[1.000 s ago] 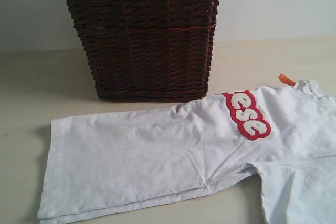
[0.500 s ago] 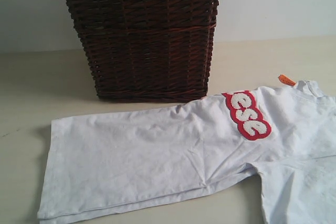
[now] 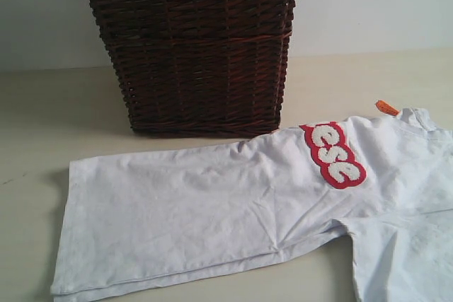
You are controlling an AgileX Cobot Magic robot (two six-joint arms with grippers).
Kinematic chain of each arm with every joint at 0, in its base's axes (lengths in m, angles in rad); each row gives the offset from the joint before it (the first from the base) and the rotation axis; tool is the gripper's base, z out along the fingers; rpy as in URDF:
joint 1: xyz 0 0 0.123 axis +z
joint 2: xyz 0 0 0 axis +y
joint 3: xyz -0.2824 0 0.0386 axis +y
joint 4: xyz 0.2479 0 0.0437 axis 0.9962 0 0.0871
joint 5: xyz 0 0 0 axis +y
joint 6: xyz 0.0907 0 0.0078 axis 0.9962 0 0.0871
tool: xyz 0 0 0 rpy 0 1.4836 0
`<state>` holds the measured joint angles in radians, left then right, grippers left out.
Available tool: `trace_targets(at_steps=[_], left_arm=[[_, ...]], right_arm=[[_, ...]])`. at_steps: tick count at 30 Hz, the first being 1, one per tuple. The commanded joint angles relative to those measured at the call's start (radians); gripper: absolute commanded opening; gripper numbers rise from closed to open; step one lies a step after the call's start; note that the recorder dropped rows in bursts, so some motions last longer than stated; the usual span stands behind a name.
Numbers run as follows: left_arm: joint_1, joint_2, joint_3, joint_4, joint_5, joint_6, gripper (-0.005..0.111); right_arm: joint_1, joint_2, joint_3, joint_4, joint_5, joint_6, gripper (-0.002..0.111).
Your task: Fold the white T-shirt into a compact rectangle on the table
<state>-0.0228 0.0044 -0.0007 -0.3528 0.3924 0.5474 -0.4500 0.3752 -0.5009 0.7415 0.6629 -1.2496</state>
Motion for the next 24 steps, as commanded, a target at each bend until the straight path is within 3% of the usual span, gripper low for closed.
trace_targets(at_steps=[1,8,21,24], left_arm=[[0.003,0.022,0.001,0.03,0.005,-0.021,0.002],[0.003,0.06,0.001,-0.03,-0.035,0.013,0.002],[0.003,0.06,0.001,0.005,-0.039,-0.012,0.002],[0.003,0.06,0.001,0.005,-0.036,-0.01,0.002]], right_arm=[[-0.004,-0.003,0.005,0.007,-0.008,-0.066,0.0],[-0.004,-0.003,0.005,0.009,0.05,-0.068,0.0],[-0.004,0.001,0.005,0.011,0.045,-0.068,0.0],[-0.004,0.047,0.011,0.107,-0.006,-0.069,0.0]])
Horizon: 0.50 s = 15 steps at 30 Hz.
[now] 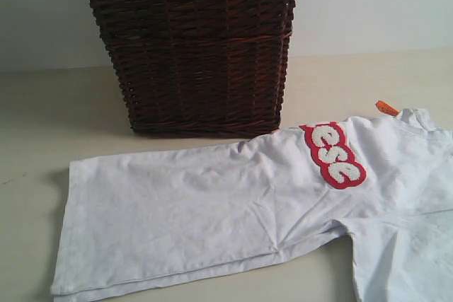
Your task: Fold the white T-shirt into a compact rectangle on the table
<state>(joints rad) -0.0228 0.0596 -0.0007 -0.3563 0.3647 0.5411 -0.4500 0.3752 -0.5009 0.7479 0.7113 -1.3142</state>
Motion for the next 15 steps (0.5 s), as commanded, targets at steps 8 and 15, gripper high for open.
trace_targets(at_steps=[8,15], left_arm=[[0.003,0.005,0.001,0.008,-0.01,-0.002,0.002],[0.003,0.005,0.001,0.006,-0.01,-0.002,0.002]], right_arm=[[-0.004,0.603,0.009,0.44,-0.063,-0.36,0.0],[-0.004,1.089,-0.144,0.295,0.12,-0.344,0.0]])
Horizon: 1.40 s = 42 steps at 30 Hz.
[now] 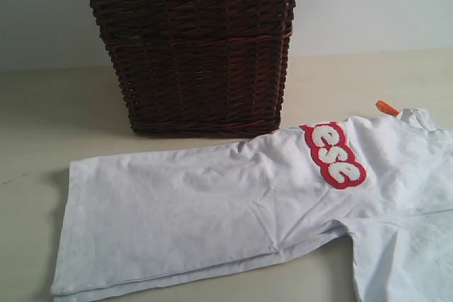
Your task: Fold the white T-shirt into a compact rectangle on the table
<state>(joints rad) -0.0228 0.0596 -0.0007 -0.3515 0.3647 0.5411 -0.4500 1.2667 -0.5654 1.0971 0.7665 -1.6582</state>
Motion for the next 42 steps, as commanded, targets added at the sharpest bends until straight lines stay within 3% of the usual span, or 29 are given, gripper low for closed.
trace_targets(at_steps=[1,13,16,23,29,32,37,39,42], left_arm=[[0.003,0.005,0.001,0.001,-0.01,-0.002,0.002],[0.003,0.005,0.001,0.001,-0.01,-0.002,0.002],[0.003,0.005,0.001,0.001,-0.01,-0.002,0.002],[0.003,0.005,0.001,0.001,-0.01,0.0,0.002],[0.003,0.005,0.001,0.001,-0.01,0.0,0.002],[0.003,0.005,0.001,0.001,-0.01,0.0,0.002],[0.003,0.005,0.001,0.001,-0.01,0.0,0.002],[0.003,0.005,0.001,0.001,-0.01,0.0,0.002],[0.003,0.005,0.001,0.001,-0.01,0.0,0.002]], right_arm=[[-0.004,0.252,-0.101,-0.068,0.079,0.006,0.0],[0.147,0.598,-0.173,-0.296,-0.064,-0.016,0.0],[0.147,0.608,-0.173,-0.384,-0.073,0.051,0.0],[0.147,0.605,-0.173,-0.822,0.006,0.304,0.0],[0.147,0.549,-0.173,-0.805,-0.049,0.274,0.001],[0.147,0.457,-0.173,-0.717,-0.037,0.16,0.01],[0.147,0.248,-0.173,-0.65,0.109,-0.001,0.039],[0.147,0.183,-0.173,-0.646,0.225,-0.008,0.049],[0.152,0.147,-0.15,-0.637,0.426,-0.008,0.054]])
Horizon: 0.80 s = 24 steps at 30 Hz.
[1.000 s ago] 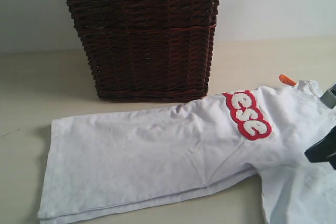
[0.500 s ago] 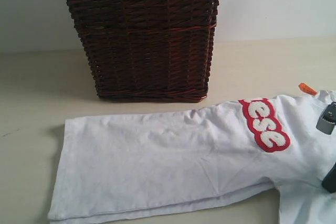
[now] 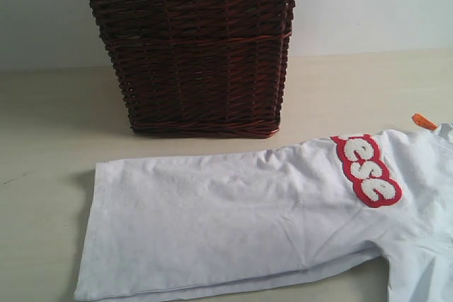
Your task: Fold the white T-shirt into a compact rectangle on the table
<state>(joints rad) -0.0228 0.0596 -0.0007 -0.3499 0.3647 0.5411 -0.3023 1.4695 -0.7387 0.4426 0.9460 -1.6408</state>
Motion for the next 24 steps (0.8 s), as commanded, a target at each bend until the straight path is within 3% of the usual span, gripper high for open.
trace_targets(at_steps=[1,12,18,24], left_arm=[[0.003,0.005,0.001,0.0,-0.01,0.0,0.002],[0.003,0.005,0.001,0.0,-0.01,0.0,0.002],[0.003,0.005,0.001,0.0,-0.01,0.0,0.002],[0.003,0.005,0.001,0.0,-0.01,0.0,0.002]], right_arm=[[0.02,-0.057,0.045,0.01,0.263,-0.014,0.054],[0.349,-0.057,0.297,-0.089,-0.126,0.156,0.054],[0.417,0.049,0.333,-0.121,-0.221,0.245,0.054],[0.424,0.201,0.334,-0.262,-0.303,0.374,0.052]])
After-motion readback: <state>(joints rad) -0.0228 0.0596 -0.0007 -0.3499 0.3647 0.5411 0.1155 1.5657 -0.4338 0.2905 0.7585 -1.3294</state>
